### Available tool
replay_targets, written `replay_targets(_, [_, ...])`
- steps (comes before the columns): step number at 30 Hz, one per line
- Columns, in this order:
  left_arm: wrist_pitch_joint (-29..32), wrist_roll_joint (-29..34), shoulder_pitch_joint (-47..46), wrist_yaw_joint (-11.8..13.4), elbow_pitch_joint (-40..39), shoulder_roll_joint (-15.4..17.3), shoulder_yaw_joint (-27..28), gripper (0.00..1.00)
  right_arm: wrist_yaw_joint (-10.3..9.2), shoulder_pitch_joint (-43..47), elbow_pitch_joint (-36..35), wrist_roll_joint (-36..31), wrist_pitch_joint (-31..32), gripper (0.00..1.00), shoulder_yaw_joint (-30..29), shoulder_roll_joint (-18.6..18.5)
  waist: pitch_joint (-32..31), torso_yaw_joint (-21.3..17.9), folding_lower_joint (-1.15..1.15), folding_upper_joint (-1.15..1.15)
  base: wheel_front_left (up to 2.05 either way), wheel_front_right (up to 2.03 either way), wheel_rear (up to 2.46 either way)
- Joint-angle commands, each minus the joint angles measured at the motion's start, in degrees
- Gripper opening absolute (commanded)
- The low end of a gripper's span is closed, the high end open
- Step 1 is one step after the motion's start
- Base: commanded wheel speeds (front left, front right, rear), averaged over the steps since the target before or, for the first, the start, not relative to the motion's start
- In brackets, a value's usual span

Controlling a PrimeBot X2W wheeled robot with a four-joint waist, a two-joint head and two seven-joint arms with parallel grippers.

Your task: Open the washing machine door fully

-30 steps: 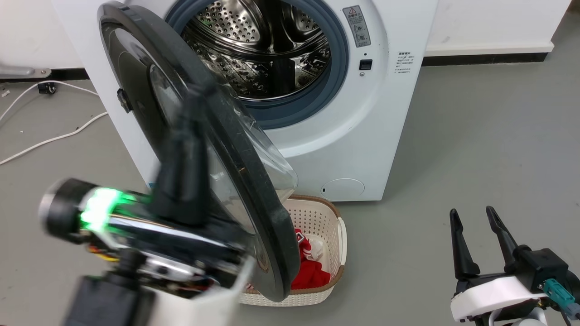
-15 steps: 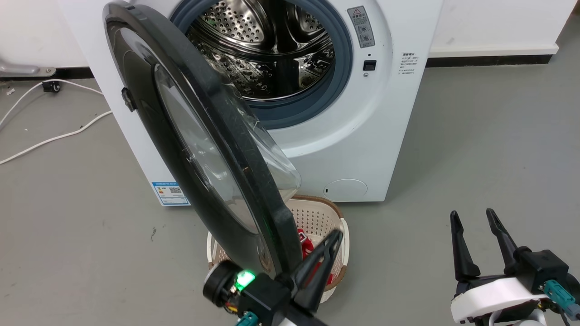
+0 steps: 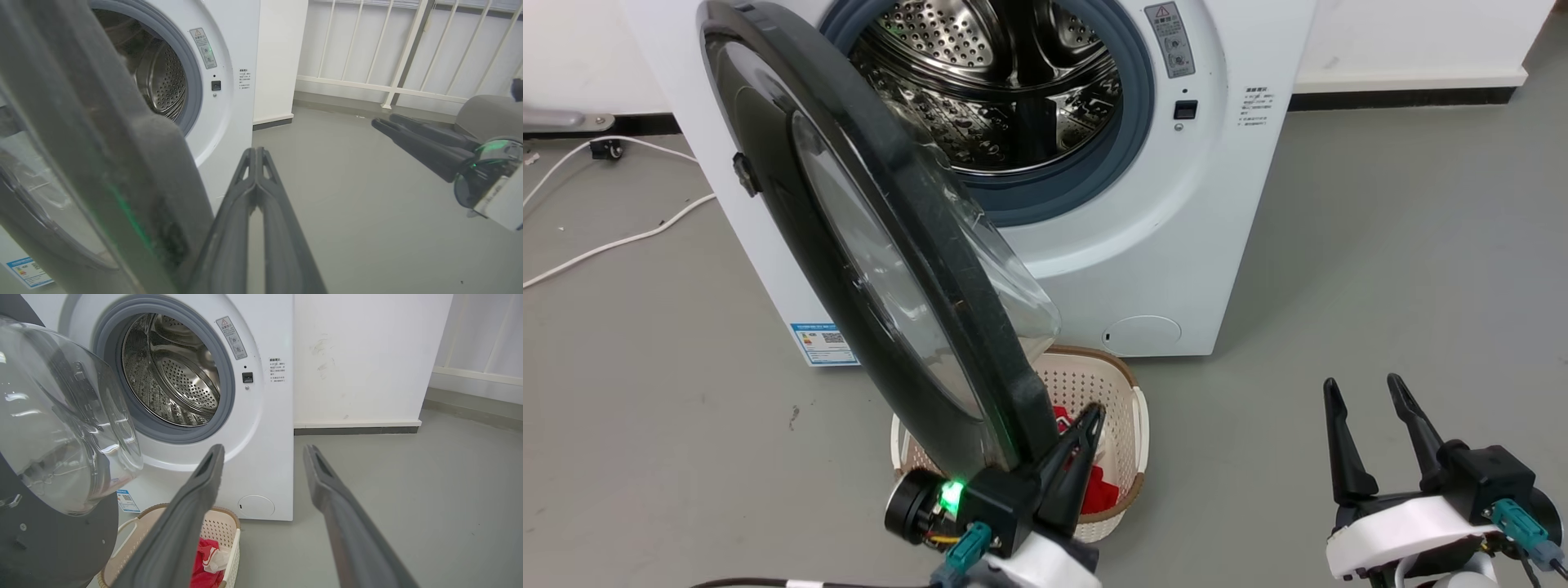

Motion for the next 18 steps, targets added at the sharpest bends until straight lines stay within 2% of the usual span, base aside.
replay_targets(1, [-1.23,-0.02,-1.91,1.0,1.19,-0.22,-0.41,0.0,-0.02,-0.53,0.23,0.56,-0.24,1.0,0.24,0.11,0.11,-0.32,0.0,0.0,0.0,0.0,0.0])
replay_targets(11, [-4.01,-2.14,-6.78,6.03,7.95,-0.14,-1.58,0.0,-0.02,-0.46,1.28,1.27,-0.32,1.0,0.55,0.11,0.11,-0.87,0.0,0.0,0.0,0.0,0.0])
replay_targets(18, [-4.62,-3.14,-7.45,8.32,10.01,-0.01,-2.37,0.0,-0.02,-0.38,1.51,1.89,-0.37,1.0,0.99,0.11,-0.15,-0.63,0.0,0.0,0.0,0.0,0.0])
